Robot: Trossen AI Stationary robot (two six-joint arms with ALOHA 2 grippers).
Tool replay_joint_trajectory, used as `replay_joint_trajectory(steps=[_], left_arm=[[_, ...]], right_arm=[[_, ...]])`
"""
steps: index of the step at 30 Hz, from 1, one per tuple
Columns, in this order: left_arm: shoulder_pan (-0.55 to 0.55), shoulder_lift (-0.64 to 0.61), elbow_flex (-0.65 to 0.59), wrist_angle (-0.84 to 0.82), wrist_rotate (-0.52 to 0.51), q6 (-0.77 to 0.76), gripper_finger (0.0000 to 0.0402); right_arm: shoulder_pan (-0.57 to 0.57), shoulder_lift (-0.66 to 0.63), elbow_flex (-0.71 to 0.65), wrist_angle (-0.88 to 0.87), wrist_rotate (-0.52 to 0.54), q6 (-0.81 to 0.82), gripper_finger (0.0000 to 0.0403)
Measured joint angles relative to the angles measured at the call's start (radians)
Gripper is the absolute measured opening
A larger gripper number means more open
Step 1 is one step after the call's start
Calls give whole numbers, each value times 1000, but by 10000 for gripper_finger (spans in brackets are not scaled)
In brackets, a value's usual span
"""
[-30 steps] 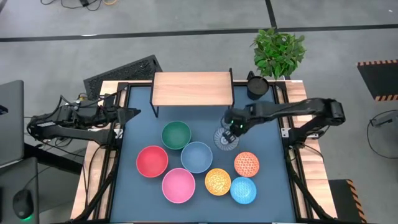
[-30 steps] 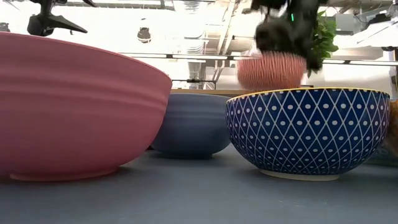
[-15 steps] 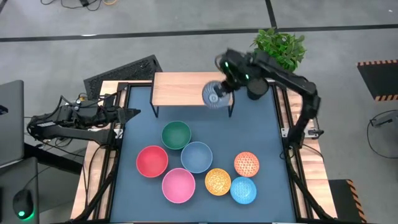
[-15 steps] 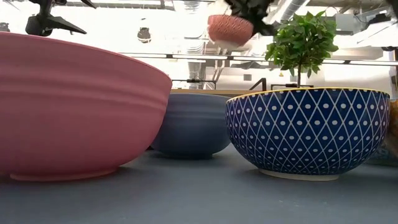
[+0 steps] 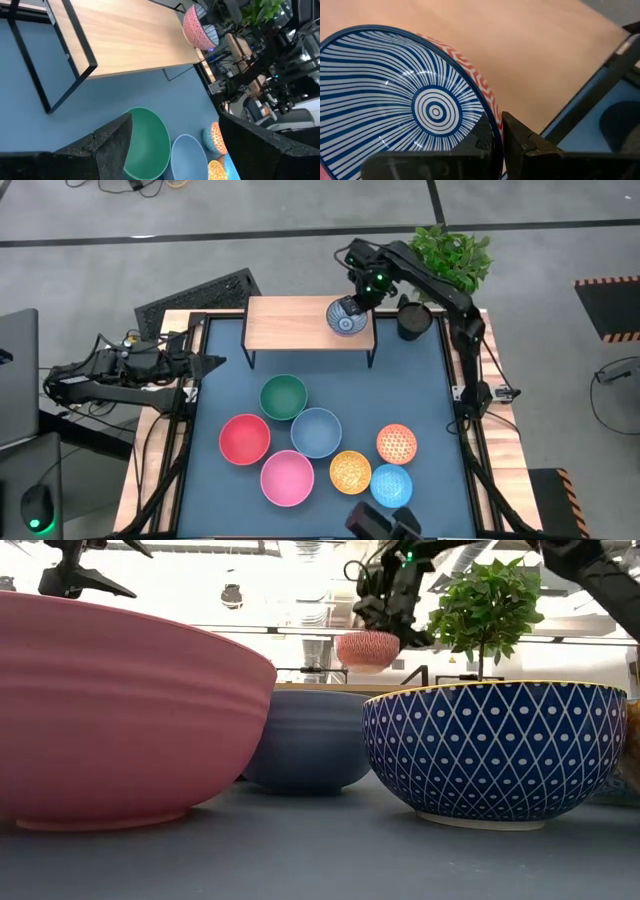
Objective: Place and stack bowls onto a shelf
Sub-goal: Put the blue-patterned bowl on the shelf
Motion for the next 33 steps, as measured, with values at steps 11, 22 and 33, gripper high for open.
replay_joint_trajectory(steps=[11, 22, 33], left_arm=[[0, 0, 0, 0, -1, -17, 283], [0, 0, 0, 0, -3, 2, 283], [0, 0, 0, 0, -5, 2, 283]], right_arm=[[-51, 52, 0, 40, 4, -15, 39], [-48, 50, 0, 64, 27, 1, 106], [-48, 43, 17, 64, 34, -7, 124]])
